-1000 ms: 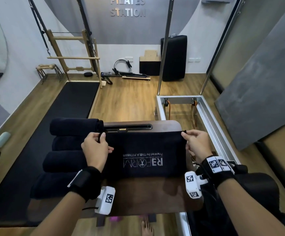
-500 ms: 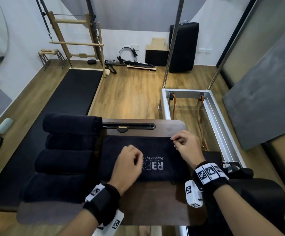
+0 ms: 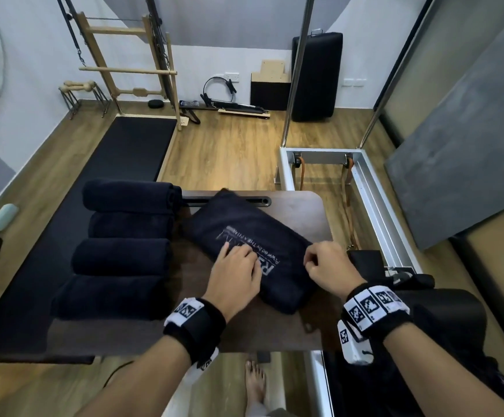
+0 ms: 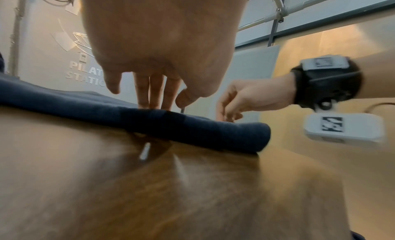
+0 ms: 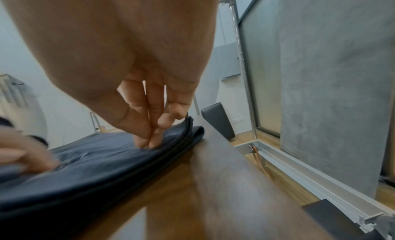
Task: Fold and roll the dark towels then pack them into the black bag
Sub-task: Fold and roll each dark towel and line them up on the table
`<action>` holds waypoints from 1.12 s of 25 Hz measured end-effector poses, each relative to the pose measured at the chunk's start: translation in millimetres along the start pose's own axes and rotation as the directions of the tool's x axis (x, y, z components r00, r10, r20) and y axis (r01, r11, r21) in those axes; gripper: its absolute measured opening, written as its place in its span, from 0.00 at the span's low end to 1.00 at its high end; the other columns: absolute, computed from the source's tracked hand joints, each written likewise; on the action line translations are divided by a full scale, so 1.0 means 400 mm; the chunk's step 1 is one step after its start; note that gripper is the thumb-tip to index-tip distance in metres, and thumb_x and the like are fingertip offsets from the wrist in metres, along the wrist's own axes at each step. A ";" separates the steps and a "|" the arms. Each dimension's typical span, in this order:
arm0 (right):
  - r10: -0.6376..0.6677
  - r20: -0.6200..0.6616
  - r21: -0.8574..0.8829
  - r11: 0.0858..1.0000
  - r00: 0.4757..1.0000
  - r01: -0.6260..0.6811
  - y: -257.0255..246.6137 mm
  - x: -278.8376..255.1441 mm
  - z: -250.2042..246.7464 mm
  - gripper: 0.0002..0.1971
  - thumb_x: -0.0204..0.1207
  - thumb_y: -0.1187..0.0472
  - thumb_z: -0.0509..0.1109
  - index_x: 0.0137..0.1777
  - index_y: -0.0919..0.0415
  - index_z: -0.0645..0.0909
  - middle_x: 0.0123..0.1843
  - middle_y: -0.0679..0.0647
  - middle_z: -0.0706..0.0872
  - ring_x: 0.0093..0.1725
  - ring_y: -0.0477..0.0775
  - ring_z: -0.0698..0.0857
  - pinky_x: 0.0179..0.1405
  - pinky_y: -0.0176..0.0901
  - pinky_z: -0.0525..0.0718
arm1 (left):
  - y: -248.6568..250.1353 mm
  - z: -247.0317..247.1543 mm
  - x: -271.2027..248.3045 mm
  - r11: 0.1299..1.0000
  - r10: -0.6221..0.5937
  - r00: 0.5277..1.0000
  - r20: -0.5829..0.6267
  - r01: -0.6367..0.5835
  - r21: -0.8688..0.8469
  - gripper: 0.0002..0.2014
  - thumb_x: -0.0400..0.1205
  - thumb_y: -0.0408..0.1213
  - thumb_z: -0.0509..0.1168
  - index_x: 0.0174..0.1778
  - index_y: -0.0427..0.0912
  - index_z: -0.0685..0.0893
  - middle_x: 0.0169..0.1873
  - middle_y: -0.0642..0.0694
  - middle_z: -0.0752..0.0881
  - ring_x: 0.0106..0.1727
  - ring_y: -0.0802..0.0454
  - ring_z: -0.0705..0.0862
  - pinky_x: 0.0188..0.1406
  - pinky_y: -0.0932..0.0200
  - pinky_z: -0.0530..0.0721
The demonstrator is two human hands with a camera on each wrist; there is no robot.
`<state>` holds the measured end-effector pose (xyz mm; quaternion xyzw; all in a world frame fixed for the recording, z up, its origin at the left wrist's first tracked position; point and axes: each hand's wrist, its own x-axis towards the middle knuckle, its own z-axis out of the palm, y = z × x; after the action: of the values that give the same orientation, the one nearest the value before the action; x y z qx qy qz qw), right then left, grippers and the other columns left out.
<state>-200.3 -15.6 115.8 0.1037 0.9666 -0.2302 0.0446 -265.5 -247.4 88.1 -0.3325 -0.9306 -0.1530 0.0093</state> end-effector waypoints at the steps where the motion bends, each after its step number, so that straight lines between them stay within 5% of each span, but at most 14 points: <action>1: -0.018 0.022 -0.006 1.000 1.000 0.018 -0.017 -0.038 0.013 0.09 0.74 0.67 0.70 0.38 0.56 0.90 0.39 0.50 0.91 0.44 0.54 0.88 0.48 0.49 0.86 | -0.002 0.000 -0.002 1.000 -0.026 1.000 0.007 0.026 0.000 0.17 0.92 0.44 0.53 0.57 0.48 0.88 0.60 0.53 0.87 0.65 0.51 0.84 0.87 0.45 0.64; 4: -0.107 0.051 0.090 0.991 0.993 0.103 -0.082 -0.150 0.068 0.08 0.72 0.64 0.73 0.39 0.51 0.91 0.37 0.43 0.90 0.41 0.44 0.86 0.42 0.36 0.79 | -0.011 0.002 -0.032 0.997 -0.068 0.996 0.059 0.069 -0.018 0.18 0.93 0.44 0.51 0.69 0.47 0.84 0.74 0.51 0.82 0.81 0.52 0.76 0.90 0.40 0.57; 7: -0.201 0.063 0.251 0.951 0.977 0.180 -0.126 -0.229 0.127 0.12 0.71 0.69 0.72 0.44 0.49 0.90 0.45 0.40 0.86 0.47 0.42 0.85 0.50 0.36 0.81 | -0.017 0.016 -0.093 0.996 -0.066 0.983 0.170 0.074 -0.042 0.27 0.95 0.47 0.49 0.90 0.43 0.67 0.92 0.50 0.60 0.94 0.53 0.50 0.92 0.38 0.50; 10: -0.220 -0.026 0.264 0.939 0.975 0.219 -0.123 -0.279 0.177 0.15 0.72 0.72 0.72 0.53 0.51 0.88 0.56 0.42 0.81 0.58 0.41 0.81 0.61 0.33 0.78 | -0.036 0.032 -0.189 0.999 0.024 0.983 0.183 -0.016 -0.048 0.32 0.96 0.53 0.46 0.95 0.45 0.50 0.94 0.53 0.45 0.93 0.57 0.37 0.93 0.39 0.45; 14: -0.225 -0.161 0.239 0.936 0.961 0.259 -0.101 -0.322 0.224 0.18 0.75 0.69 0.76 0.60 0.49 0.86 0.61 0.37 0.79 0.65 0.39 0.77 0.66 0.27 0.73 | -0.073 0.035 -0.307 0.993 0.114 0.980 0.162 -0.107 -0.056 0.35 0.95 0.59 0.44 0.95 0.47 0.45 0.93 0.57 0.40 0.91 0.62 0.31 0.92 0.45 0.38; 16: -0.217 -0.233 0.177 0.949 0.948 0.261 -0.097 -0.331 0.237 0.16 0.75 0.68 0.78 0.61 0.52 0.87 0.61 0.40 0.79 0.64 0.40 0.77 0.66 0.32 0.75 | -0.087 0.033 -0.332 0.987 0.147 0.976 0.160 -0.135 -0.082 0.34 0.95 0.58 0.49 0.95 0.48 0.49 0.93 0.58 0.42 0.91 0.63 0.34 0.92 0.49 0.40; 18: -0.218 -0.285 0.106 0.961 0.933 0.257 -0.102 -0.333 0.242 0.14 0.75 0.68 0.80 0.59 0.56 0.88 0.60 0.44 0.81 0.62 0.44 0.78 0.63 0.37 0.79 | -0.096 0.024 -0.339 0.978 0.147 0.981 0.123 -0.125 -0.169 0.30 0.94 0.52 0.59 0.92 0.46 0.64 0.93 0.55 0.55 0.94 0.58 0.47 0.93 0.49 0.53; 21: -0.221 -0.303 0.055 0.967 0.927 0.248 -0.118 -0.331 0.241 0.11 0.77 0.68 0.79 0.57 0.58 0.88 0.59 0.47 0.82 0.61 0.51 0.80 0.59 0.42 0.83 | -0.095 -0.005 -0.331 0.985 0.125 0.992 -0.009 -0.125 -0.123 0.17 0.86 0.42 0.73 0.70 0.42 0.90 0.74 0.48 0.83 0.74 0.44 0.80 0.65 0.44 0.83; 24: -0.234 -0.315 0.037 0.965 0.920 0.259 -0.132 -0.317 0.227 0.06 0.80 0.70 0.75 0.54 0.61 0.88 0.55 0.51 0.85 0.57 0.55 0.83 0.58 0.49 0.85 | -0.088 -0.019 -0.311 0.990 0.114 0.991 -0.074 -0.119 -0.077 0.08 0.83 0.39 0.77 0.55 0.43 0.95 0.57 0.50 0.87 0.56 0.43 0.83 0.49 0.45 0.83; 28: -0.108 -0.313 0.137 0.978 0.944 0.157 -0.140 -0.296 0.205 0.07 0.84 0.69 0.71 0.57 0.61 0.87 0.51 0.53 0.88 0.55 0.58 0.86 0.55 0.55 0.84 | -0.082 -0.025 -0.275 0.994 0.005 1.000 -0.003 -0.005 -0.107 0.07 0.87 0.35 0.70 0.53 0.46 0.94 0.55 0.52 0.86 0.58 0.46 0.81 0.54 0.47 0.79</action>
<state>-94.1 -123.3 83.0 0.0757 0.9450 -0.2909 -0.1288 -201.3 -342.0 75.3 -0.3347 -0.9201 -0.2032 -0.0070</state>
